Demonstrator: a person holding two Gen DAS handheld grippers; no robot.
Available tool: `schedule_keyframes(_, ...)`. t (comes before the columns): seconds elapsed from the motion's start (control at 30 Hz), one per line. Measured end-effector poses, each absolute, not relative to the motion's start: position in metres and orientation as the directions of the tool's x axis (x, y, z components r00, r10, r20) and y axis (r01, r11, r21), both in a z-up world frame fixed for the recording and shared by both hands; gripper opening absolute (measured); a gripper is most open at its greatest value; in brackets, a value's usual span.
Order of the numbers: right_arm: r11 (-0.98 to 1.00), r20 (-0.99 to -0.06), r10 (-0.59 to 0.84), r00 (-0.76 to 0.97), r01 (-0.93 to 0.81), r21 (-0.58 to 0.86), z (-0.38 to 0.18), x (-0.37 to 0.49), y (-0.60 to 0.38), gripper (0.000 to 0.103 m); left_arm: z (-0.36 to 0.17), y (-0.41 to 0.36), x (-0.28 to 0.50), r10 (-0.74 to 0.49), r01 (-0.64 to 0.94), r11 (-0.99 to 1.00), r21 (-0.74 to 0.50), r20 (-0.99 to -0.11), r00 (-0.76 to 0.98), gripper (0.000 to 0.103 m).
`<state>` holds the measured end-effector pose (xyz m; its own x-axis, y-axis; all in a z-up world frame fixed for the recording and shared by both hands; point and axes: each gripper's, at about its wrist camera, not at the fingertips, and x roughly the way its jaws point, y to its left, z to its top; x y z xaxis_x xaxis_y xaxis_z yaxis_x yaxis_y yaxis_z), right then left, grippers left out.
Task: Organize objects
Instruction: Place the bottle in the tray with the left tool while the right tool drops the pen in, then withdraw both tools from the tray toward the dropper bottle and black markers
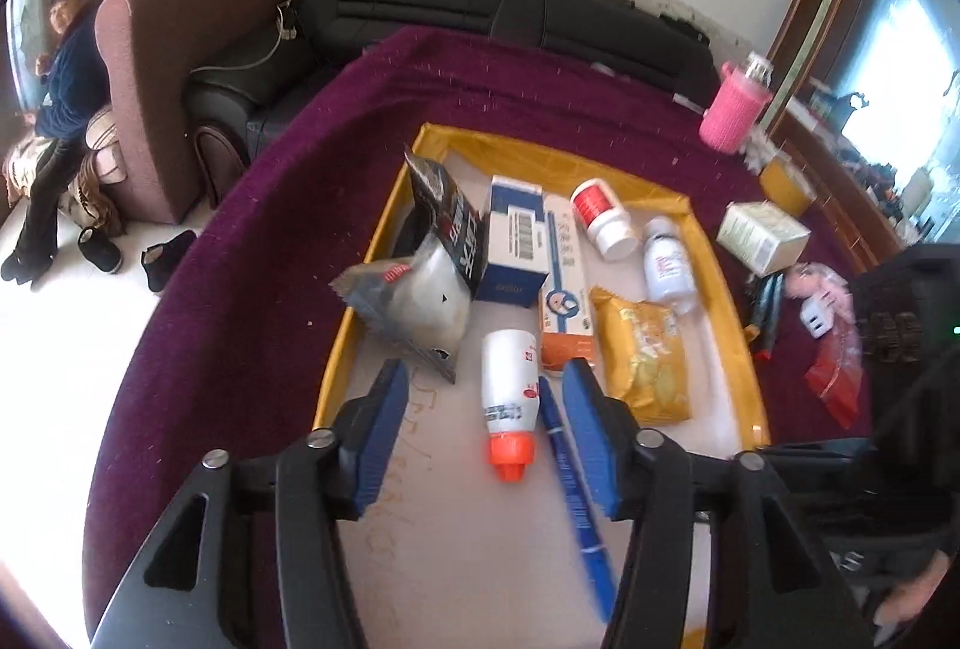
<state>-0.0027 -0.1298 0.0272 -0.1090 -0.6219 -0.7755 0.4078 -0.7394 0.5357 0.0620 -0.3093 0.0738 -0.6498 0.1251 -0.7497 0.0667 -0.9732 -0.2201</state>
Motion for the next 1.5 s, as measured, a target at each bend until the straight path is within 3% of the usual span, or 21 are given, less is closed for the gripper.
schedule_keyframes(0.1, -0.752, -0.782, -0.604, -0.153, 0.436, 0.495, 0.04, 0.006, -0.123, 0.017, 0.091, -0.315, 0.084, 0.114, 0.083, -0.967, -0.24, -0.706, -0.699, 0.058)
schedule_keyframes(0.23, -0.797, -0.778, -0.559, -0.286, 0.445, 0.409, 0.077, 0.016, -0.087, 0.019, 0.111, -0.311, 0.111, 0.04, 0.13, -0.969, -0.212, -0.649, -0.76, 0.058)
schedule_keyframes(0.33, -0.872, -0.73, -0.449, -0.514, 0.428, 0.235, 0.126, 0.03, -0.044, 0.025, 0.124, -0.299, 0.125, 0.003, 0.146, -0.968, -0.203, -0.595, -0.804, 0.059)
schedule_keyframes(0.4, -0.92, -0.57, -0.358, -0.74, 0.385, 0.078, 0.164, 0.057, -0.012, 0.042, 0.131, -0.288, 0.136, -0.024, 0.158, -0.966, -0.203, -0.541, -0.841, 0.064)
schedule_keyframes(0.47, -0.955, -0.357, -0.277, -0.892, 0.297, -0.002, 0.185, 0.085, 0.017, 0.093, 0.132, -0.273, 0.145, -0.061, 0.184, -0.959, -0.217, -0.475, -0.878, 0.067)
schedule_keyframes(0.5, -0.969, -0.23, -0.245, -0.942, 0.246, 0.026, 0.188, 0.101, 0.037, 0.098, 0.131, -0.266, 0.149, -0.066, 0.19, -0.954, -0.232, -0.455, -0.888, 0.067)
schedule_keyframes(0.53, -0.966, -0.196, -0.256, -0.947, 0.243, 0.087, 0.187, 0.104, 0.052, 0.103, 0.13, -0.259, 0.151, -0.057, 0.185, -0.95, -0.252, -0.443, -0.895, 0.067)
schedule_keyframes(0.57, -0.953, -0.222, -0.287, -0.932, 0.254, 0.167, 0.183, 0.1, 0.064, 0.103, 0.128, -0.251, 0.15, -0.033, 0.166, -0.949, -0.269, -0.438, -0.898, 0.067)
schedule_keyframes(0.63, -0.902, -0.437, -0.388, -0.812, 0.238, 0.359, 0.158, 0.071, 0.094, 0.103, 0.129, -0.236, 0.15, 0.006, 0.125, -0.956, -0.267, -0.442, -0.897, 0.067)
schedule_keyframes(0.7, -0.881, -0.53, -0.404, -0.746, 0.16, 0.446, 0.128, 0.058, 0.125, 0.098, 0.134, -0.22, 0.153, 0.015, 0.095, -0.968, -0.233, -0.43, -0.903, 0.067)
schedule_keyframes(0.8, -0.959, -0.554, -0.184, -0.812, 0.025, 0.282, 0.118, 0.077, 0.161, 0.098, 0.14, -0.196, 0.159, 0.007, 0.056, -0.988, -0.141, -0.411, -0.912, 0.067)
schedule_keyframes(0.9, -0.98, -0.519, -0.044, -0.854, -0.063, 0.187, 0.12, 0.11, 0.203, 0.098, 0.142, -0.171, 0.147, 0.07, -0.024, -0.994, -0.102, -0.473, -0.879, 0.069)
schedule_keyframes(0.97, -0.972, -0.524, -0.021, -0.852, -0.104, 0.209, 0.117, 0.115, 0.228, 0.099, 0.138, -0.143, 0.122, 0.138, -0.106, -0.99, -0.088, -0.6, -0.788, 0.072)
schedule_keyframes(1.0, -0.96, -0.575, -0.009, -0.818, -0.155, 0.235, 0.11, 0.113, 0.248, 0.099, 0.136, -0.132, 0.113, 0.18, -0.139, -0.984, -0.114, -0.63, -0.756, 0.072)
schedule_keyframes(1.07, -0.944, -0.656, -0.019, -0.755, -0.202, 0.259, 0.101, 0.114, 0.273, 0.099, 0.131, -0.114, 0.106, 0.257, -0.194, -0.966, -0.169, -0.634, -0.729, 0.072)
schedule_keyframes(1.17, -0.948, -0.717, -0.071, -0.693, -0.177, 0.266, 0.083, 0.123, 0.283, 0.099, 0.12, -0.082, 0.109, 0.277, -0.257, -0.958, -0.126, -0.632, -0.723, 0.072)
schedule_keyframes(1.23, -0.946, -0.752, -0.105, -0.651, -0.167, 0.277, 0.07, 0.12, 0.281, 0.099, 0.115, -0.068, 0.121, 0.225, -0.259, -0.965, -0.031, -0.603, -0.765, 0.072)
schedule_keyframes(1.33, -0.957, -0.768, -0.074, -0.636, -0.172, 0.235, 0.063, 0.114, 0.279, 0.099, 0.11, -0.061, 0.133, -0.004, -0.122, -0.97, 0.209, -0.517, -0.856, 0.072)
schedule_keyframes(1.4, -0.971, -0.783, -0.045, -0.621, -0.157, 0.18, 0.058, 0.108, 0.268, 0.097, 0.11, -0.07, 0.136, -0.101, -0.052, -0.955, 0.291, -0.487, -0.868, 0.072)
schedule_keyframes(1.43, -0.978, -0.792, -0.037, -0.609, -0.141, 0.154, 0.053, 0.108, 0.262, 0.093, 0.111, -0.078, 0.135, -0.126, -0.025, -0.956, 0.293, -0.486, -0.865, 0.073)
schedule_keyframes(1.5, -0.993, -0.821, 0.006, -0.571, -0.103, 0.064, 0.038, 0.106, 0.246, 0.07, 0.109, -0.097, 0.129, -0.123, -0.008, -0.971, 0.24, -0.523, -0.843, 0.073)
